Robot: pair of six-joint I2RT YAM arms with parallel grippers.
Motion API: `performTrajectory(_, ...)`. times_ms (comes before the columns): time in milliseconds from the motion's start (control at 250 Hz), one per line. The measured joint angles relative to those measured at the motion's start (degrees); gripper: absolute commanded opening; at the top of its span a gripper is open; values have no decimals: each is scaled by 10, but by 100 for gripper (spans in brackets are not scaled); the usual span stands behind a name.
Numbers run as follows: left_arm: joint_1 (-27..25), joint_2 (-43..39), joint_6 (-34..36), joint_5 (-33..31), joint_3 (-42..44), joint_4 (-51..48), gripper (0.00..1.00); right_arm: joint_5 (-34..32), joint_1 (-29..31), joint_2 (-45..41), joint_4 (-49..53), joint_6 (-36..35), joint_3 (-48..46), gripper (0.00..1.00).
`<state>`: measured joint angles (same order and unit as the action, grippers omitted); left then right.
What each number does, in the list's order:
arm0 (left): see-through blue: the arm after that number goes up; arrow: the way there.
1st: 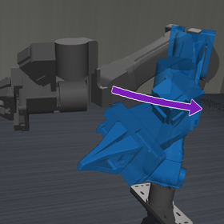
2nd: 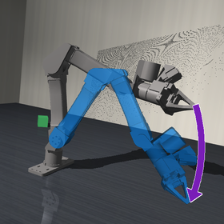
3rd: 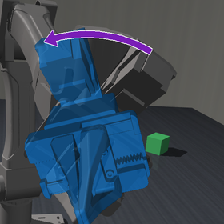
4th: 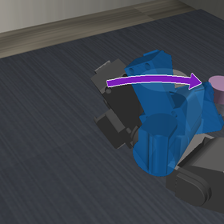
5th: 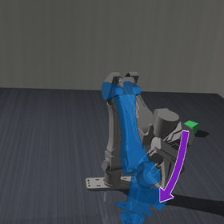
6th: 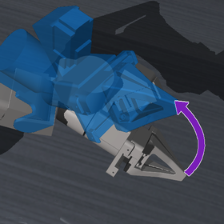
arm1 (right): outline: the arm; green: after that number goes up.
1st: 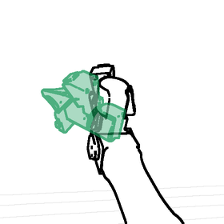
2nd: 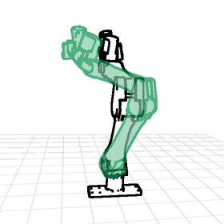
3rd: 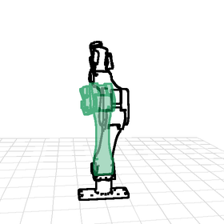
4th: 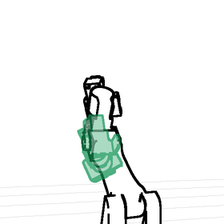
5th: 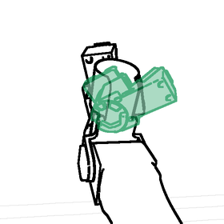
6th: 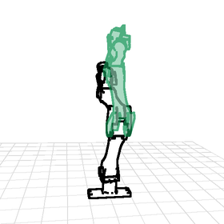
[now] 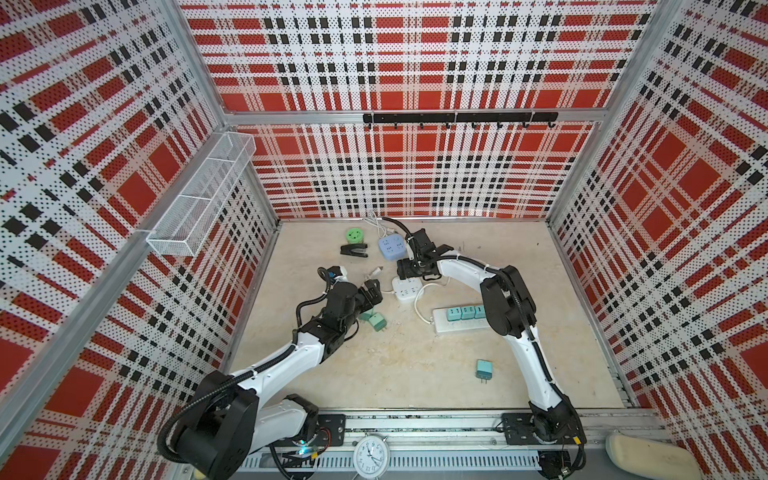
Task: Insert the plug
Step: 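Drag the white power cube with the right gripper nearer the robot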
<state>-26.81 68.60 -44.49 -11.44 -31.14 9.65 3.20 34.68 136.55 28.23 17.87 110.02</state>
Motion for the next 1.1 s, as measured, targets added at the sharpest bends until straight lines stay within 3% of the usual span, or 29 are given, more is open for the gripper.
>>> performTrajectory(240, 0, -4, -2, -34, 1, 0, 99, 33, 21, -38, -43, 43, -73, 74)
performTrajectory(508, 0, -69, -34, -95, 35, 0, 99, 39, 96, -114, -113, 116, -199, 72)
performTrajectory(960, 24, -37, -97, -125, 35, -65, 99, -38, 186, -221, -214, 171, -382, 72)
performTrajectory(1100, 52, -38, -101, -122, 33, -89, 99, -76, 202, -231, -207, 167, -395, 74)
